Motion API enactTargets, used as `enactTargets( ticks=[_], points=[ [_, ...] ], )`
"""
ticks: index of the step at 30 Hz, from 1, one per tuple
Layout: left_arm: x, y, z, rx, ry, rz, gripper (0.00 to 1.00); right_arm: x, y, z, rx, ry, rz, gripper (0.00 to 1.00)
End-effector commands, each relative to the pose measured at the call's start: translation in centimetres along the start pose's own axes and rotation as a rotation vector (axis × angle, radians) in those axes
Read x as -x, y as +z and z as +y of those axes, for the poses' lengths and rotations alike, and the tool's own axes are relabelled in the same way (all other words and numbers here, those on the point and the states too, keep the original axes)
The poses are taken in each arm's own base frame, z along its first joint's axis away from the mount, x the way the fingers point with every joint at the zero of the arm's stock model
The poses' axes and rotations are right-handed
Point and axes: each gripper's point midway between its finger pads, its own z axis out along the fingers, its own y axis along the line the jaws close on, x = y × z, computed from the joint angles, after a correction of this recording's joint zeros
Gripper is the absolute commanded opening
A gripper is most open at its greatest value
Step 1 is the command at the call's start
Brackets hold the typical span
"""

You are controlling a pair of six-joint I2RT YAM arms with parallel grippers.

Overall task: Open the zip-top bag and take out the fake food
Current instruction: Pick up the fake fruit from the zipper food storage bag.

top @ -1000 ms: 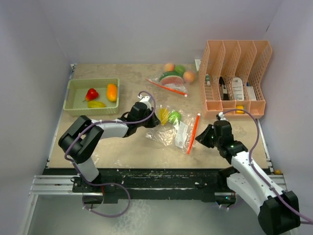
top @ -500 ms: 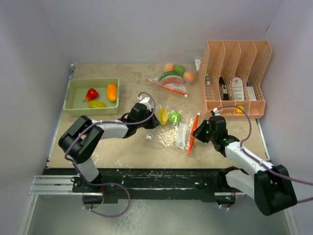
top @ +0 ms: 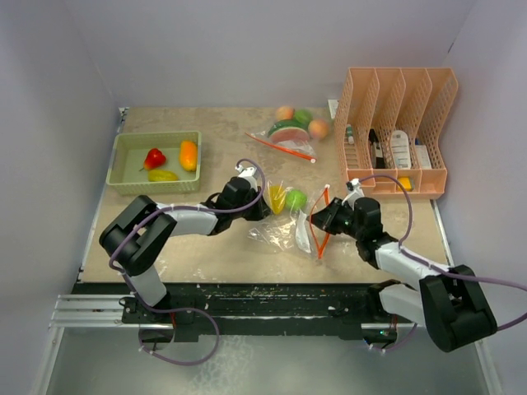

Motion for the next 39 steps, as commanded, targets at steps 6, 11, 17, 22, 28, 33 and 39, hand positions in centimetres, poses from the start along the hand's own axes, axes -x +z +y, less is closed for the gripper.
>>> enactTargets(
  ticks=[6,11,17,22,28,33,39],
  points=[
    [1.7,-0.3,-2.0,-0.052,-0.001,-0.055,0.00,-0.5,1.4,-1.7,-0.003,0.016,-0.024,0.23],
    [2.8,-1.3,-3.3,-0.072,0.023,-0.082,0.00,-1.2,2.2,-2.3,0.028,0.056,-0.033,0.33],
    [5.3,-4.4,-9.0,-0.141,0.210,-0.195,0.00,-1.5,2.2,-1.7,0.100,0.045,-0.054,0.41],
    [4.5,-4.3,-9.4,-0.101,0.339,-0.240,0.00,-1.3,1.9,-0.5,0.173,0.016,-0.068,0.46],
    [1.4,-1.5,-6.7,-0.038,0.259,-0.150,0.00,-1.1,1.6,0.6,0.232,-0.012,-0.076,0.58],
    [0.5,-0.4,-5.7,0.000,0.243,-0.121,0.00,-0.3,1.5,-0.3,0.153,-0.044,-0.103,0.74],
    [0.5,-0.1,-5.7,0.004,0.251,-0.111,0.00,2.3,1.6,-2.2,-0.017,-0.114,-0.176,0.83]
  ],
)
